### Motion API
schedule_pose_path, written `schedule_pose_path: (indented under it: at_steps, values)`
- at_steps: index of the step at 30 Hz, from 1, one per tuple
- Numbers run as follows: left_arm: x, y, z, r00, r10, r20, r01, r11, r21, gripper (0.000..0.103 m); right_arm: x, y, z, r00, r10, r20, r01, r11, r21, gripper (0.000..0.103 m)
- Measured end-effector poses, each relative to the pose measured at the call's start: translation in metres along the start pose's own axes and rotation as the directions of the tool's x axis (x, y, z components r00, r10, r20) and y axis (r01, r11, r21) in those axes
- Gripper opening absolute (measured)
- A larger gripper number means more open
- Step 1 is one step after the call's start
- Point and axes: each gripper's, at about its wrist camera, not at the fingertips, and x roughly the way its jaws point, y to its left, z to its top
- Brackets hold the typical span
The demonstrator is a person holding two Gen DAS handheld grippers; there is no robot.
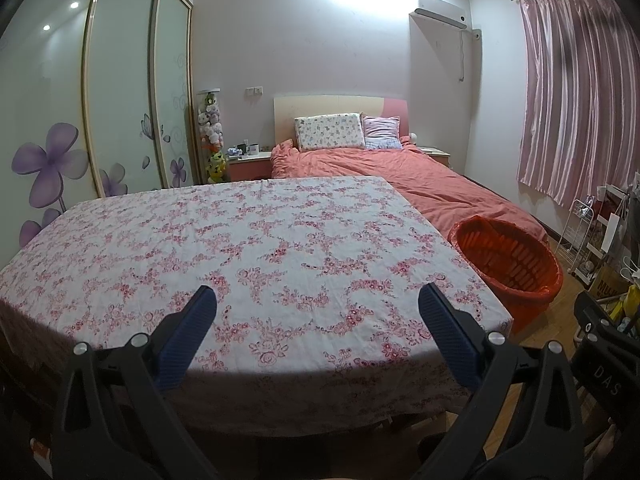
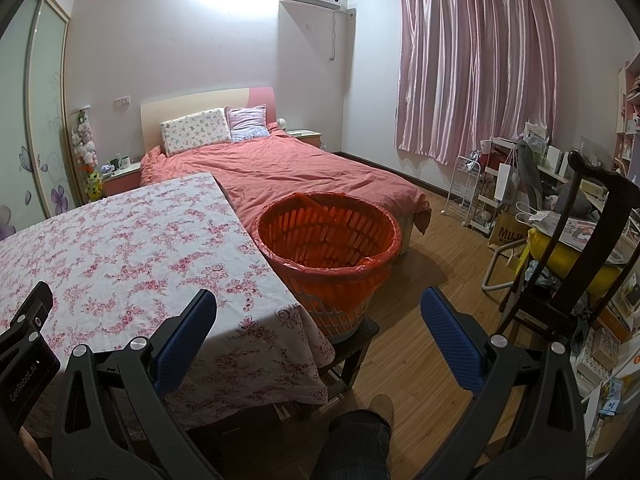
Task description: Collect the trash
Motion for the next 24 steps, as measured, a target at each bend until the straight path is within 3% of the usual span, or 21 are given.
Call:
schedule_pose_path:
  at_steps: [24]
  values:
    - [0.0008,0.0007,-0.0018,1.000,0.001,-0.006,-0.001,1.000,-0.002,0.099,0.0003,-0.0005,0.0007,1.000,-0.001,-0.004,0.001,1.000,0.000,0.101]
